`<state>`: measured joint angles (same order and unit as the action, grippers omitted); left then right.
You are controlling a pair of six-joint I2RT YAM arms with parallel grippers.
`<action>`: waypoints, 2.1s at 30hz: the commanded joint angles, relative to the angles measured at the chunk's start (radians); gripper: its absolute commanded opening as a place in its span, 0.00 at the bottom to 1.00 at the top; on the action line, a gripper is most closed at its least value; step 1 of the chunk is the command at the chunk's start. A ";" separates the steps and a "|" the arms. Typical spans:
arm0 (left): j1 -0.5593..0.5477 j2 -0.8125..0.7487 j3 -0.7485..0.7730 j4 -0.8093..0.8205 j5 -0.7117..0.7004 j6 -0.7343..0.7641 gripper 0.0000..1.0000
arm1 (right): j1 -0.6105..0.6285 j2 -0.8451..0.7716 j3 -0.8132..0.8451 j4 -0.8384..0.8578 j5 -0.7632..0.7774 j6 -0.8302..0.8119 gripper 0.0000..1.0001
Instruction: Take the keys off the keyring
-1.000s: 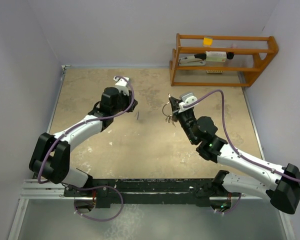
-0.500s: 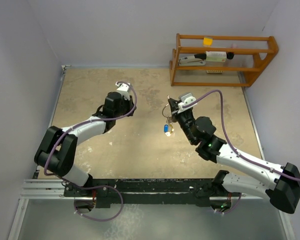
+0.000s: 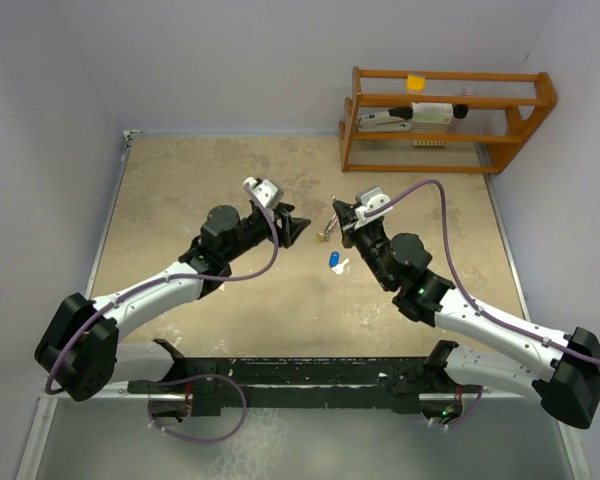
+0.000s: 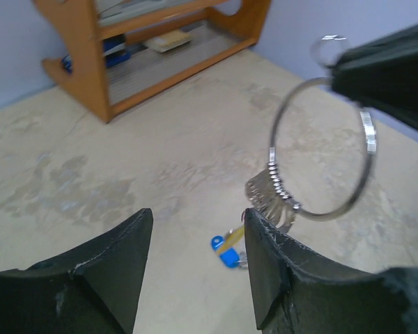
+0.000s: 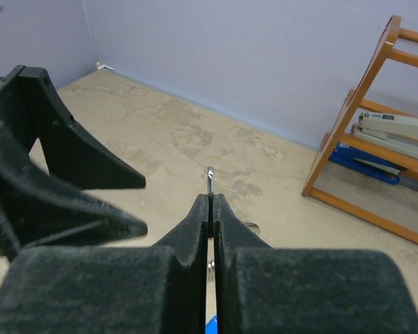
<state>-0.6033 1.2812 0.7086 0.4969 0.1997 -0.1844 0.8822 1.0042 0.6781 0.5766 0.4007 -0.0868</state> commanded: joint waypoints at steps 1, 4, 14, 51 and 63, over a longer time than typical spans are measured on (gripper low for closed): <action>-0.073 -0.031 -0.040 0.183 0.050 0.061 0.54 | -0.003 -0.032 0.035 0.042 -0.016 0.024 0.00; -0.088 -0.030 -0.035 0.223 0.048 0.043 0.56 | -0.003 -0.041 0.033 0.035 -0.018 0.029 0.00; -0.153 0.024 0.042 0.201 0.066 0.028 0.61 | -0.002 -0.046 0.023 0.048 -0.011 0.023 0.00; -0.214 0.119 0.089 0.313 0.110 0.035 0.66 | -0.002 -0.023 0.028 0.070 -0.026 0.035 0.00; -0.222 0.095 0.098 0.276 -0.050 0.028 0.00 | -0.002 -0.050 0.001 0.079 -0.015 0.037 0.00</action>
<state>-0.8200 1.4284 0.7624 0.7780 0.2226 -0.1642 0.8822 0.9821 0.6781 0.5739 0.3904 -0.0616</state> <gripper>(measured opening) 0.015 0.008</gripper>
